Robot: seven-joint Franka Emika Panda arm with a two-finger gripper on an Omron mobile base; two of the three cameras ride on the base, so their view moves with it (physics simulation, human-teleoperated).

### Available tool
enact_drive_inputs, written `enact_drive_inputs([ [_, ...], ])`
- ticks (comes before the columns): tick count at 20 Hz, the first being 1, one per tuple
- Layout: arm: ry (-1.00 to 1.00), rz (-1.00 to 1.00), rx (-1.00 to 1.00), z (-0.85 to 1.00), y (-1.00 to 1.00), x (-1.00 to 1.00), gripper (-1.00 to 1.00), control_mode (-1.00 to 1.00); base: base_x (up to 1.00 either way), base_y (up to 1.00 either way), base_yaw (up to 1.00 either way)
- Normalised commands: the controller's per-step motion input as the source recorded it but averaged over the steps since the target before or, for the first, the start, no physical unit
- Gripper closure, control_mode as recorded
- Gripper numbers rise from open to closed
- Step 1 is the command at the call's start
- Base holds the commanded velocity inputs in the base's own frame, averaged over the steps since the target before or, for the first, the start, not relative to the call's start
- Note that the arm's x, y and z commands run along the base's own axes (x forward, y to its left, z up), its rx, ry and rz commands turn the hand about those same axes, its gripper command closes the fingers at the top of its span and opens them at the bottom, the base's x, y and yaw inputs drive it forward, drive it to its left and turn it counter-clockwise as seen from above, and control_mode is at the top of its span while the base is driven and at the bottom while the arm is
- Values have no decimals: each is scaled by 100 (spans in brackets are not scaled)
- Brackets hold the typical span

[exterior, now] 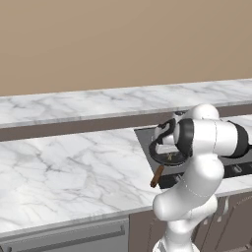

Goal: Place both pans onto different burners. Then place the mushroom and the steak on different pans.

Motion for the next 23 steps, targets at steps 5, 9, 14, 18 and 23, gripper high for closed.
enact_drive_inputs([
  [5,0,0,0,0,0,8,-100,-100,0,0,0],
  [9,1,0,0,12,-4,5,-100,-100,0,0,0],
  [14,0,0,0,43,-12,0,-100,-100,0,0,0],
  [18,0,0,0,68,-21,0,-100,-100,0,0,0],
  [23,0,0,0,62,-12,-6,-100,-100,0,0,0],
])
